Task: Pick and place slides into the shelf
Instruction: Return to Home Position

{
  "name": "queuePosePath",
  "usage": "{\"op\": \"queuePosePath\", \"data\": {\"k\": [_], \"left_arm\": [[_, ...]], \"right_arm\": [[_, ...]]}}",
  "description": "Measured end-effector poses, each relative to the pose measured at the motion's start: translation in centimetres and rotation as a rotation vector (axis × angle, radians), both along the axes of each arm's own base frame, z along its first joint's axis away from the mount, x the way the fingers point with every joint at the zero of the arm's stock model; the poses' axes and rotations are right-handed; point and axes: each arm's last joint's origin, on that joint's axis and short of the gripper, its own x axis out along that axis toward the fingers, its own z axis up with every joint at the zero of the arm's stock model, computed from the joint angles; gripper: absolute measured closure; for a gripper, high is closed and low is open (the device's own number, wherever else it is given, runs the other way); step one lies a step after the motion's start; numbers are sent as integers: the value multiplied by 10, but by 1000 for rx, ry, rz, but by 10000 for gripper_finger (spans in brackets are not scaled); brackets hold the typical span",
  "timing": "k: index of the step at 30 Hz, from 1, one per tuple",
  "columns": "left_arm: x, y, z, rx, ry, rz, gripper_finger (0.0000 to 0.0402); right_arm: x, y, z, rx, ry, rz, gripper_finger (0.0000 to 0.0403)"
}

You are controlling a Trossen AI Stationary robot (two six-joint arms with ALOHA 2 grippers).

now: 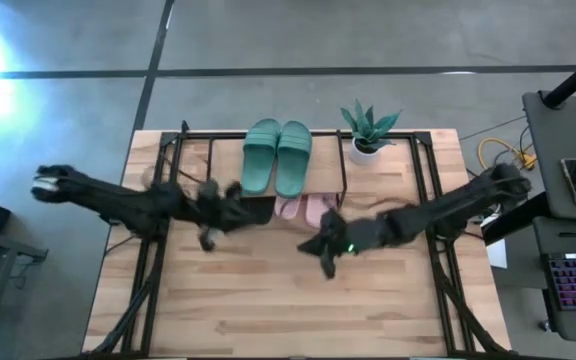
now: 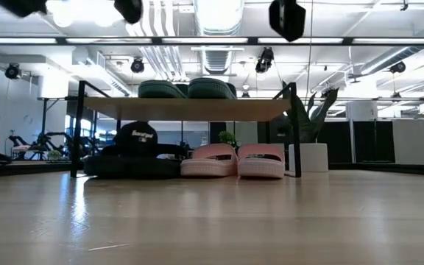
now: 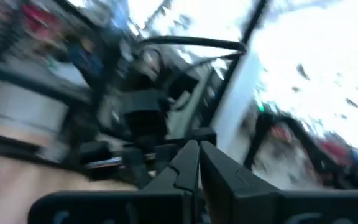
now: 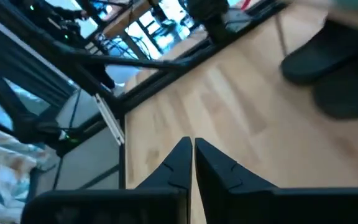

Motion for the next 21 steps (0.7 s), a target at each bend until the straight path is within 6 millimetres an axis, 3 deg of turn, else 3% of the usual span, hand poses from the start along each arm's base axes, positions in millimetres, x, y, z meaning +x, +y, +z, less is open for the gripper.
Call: {"op": "queuePosePath", "data": {"k": [5,10,16,21], "left_arm": [[-59,30,-3,-34,-86,108,401],[-90,34,-36,-115,-6,129,401],[-101,35,-66,-40,-5,172,401],[-110,34,-91,210,-33,187,401]], "right_arm": [[-37,-49,29,-95,28,-18,390],[-87,-80,49,-142,66,-338,390],[-110,-75,33,-288,52,-443,390],[-113,-68,-5,-314,152,-387,390]]}}
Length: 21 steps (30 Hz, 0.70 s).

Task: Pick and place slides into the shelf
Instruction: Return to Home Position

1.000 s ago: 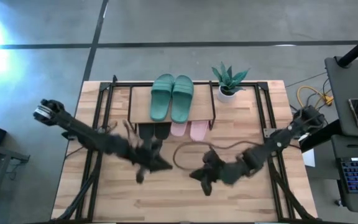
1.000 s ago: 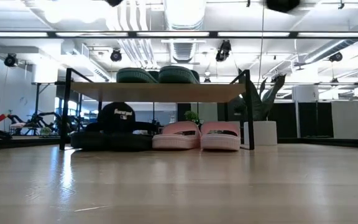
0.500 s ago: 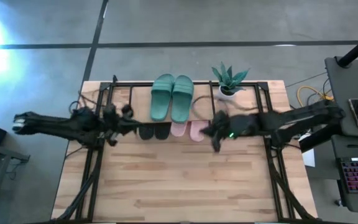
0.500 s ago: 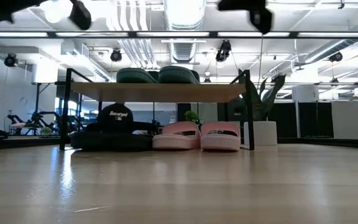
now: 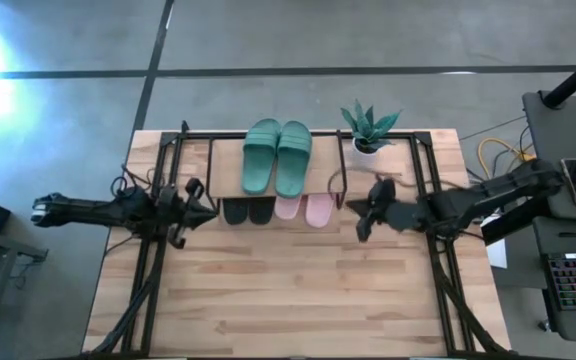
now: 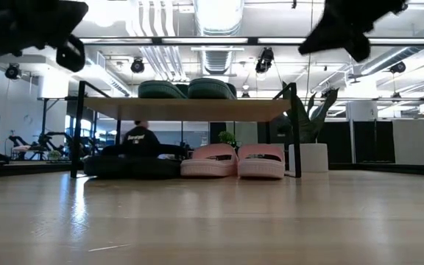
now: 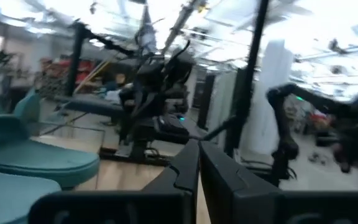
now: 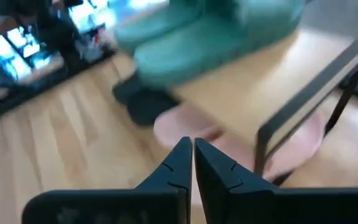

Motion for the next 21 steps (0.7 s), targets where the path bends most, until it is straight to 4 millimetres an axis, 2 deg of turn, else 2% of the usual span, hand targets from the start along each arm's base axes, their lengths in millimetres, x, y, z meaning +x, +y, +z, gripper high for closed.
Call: {"op": "queuePosePath", "data": {"k": [3,6,11,14,17,19,21], "left_arm": [[-4,-1,-14,13,-7,-30,401],[-8,-1,-22,-30,6,-39,401],[-14,0,-32,-35,94,-38,401],[-11,-1,-41,-73,194,-52,401],[-9,-2,-49,-102,285,-98,401],[-9,-2,-49,-89,285,-113,401],[-9,-2,-49,-48,277,-94,401]], "right_arm": [[3,1,-19,33,2,-31,390],[6,0,-28,34,-45,-49,390],[8,-3,-30,-49,-23,-28,390],[6,-11,-35,-246,97,-57,390],[3,-12,-41,-277,198,24,390],[5,-10,-37,-243,162,58,390],[9,-9,-31,-281,116,80,390]]}}
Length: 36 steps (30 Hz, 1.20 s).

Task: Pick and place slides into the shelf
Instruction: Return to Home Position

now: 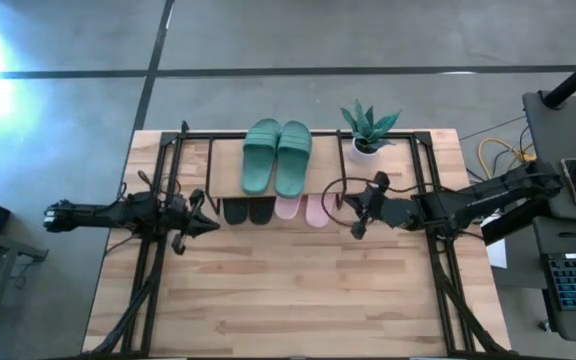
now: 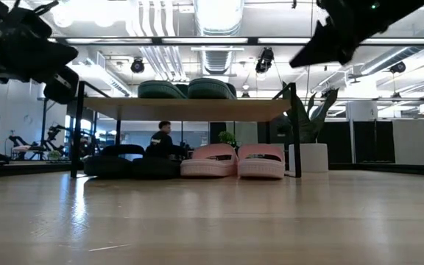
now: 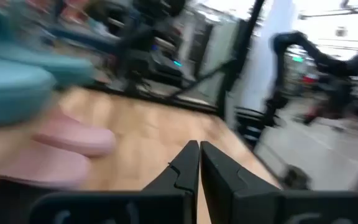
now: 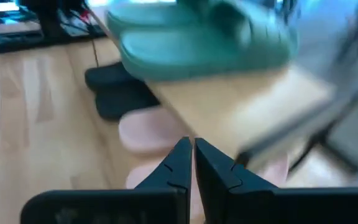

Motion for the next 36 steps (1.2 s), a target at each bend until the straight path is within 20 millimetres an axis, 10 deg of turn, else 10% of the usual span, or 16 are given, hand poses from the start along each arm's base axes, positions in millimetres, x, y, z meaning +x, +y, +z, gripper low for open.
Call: {"op": "queuePosePath", "data": {"k": [5,12,27,36], "left_arm": [[1,5,-2,72,18,181,401],[1,6,-2,67,18,213,401],[1,10,0,33,2,328,401],[1,10,0,44,3,341,401]], "right_arm": [[6,1,-4,-273,-31,128,390],[-30,-6,-48,-40,-368,136,390],[-98,-20,7,1,-161,203,390],[-107,-22,-40,40,-483,185,390]]}}
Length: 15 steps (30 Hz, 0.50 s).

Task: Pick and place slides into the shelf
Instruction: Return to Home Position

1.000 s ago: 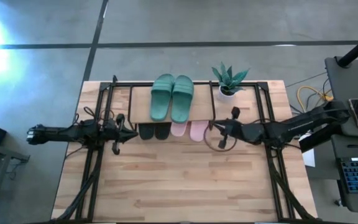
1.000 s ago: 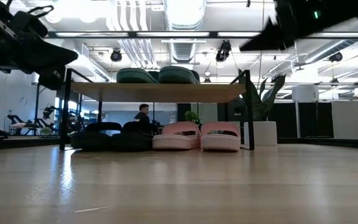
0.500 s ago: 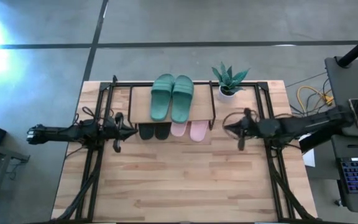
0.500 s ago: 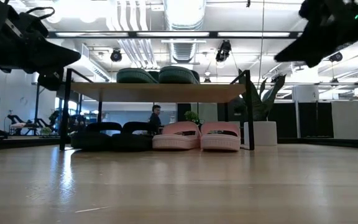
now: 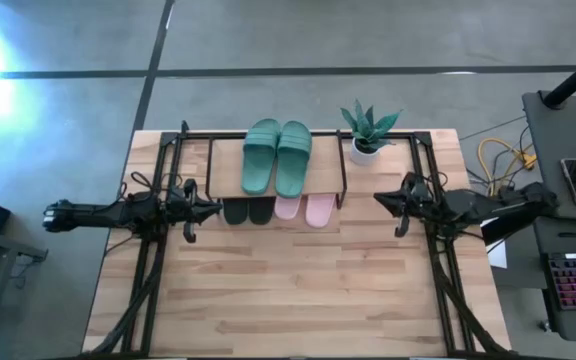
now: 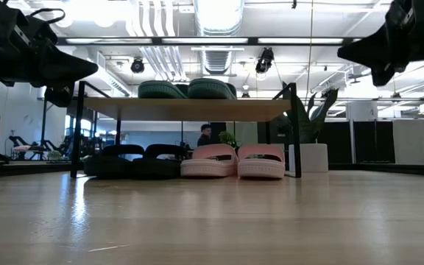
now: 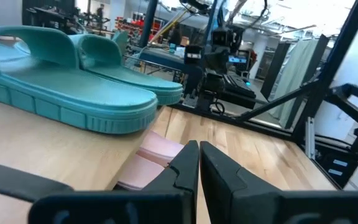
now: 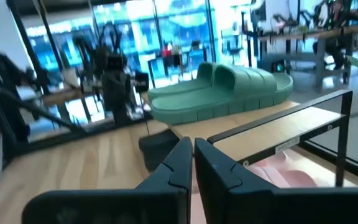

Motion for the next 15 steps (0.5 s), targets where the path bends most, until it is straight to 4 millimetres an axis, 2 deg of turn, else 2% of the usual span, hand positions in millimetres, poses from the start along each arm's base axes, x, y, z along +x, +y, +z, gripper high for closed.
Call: {"op": "queuePosePath", "data": {"k": [3,9,15], "left_arm": [[0,0,0,0,-1,6,401],[1,0,-1,0,9,6,401],[1,0,-1,0,13,6,401]], "right_arm": [[-2,0,-11,8,-54,0,390],[-3,-1,-28,-15,-34,-1,390],[-2,-1,-42,1,85,-16,390]]}}
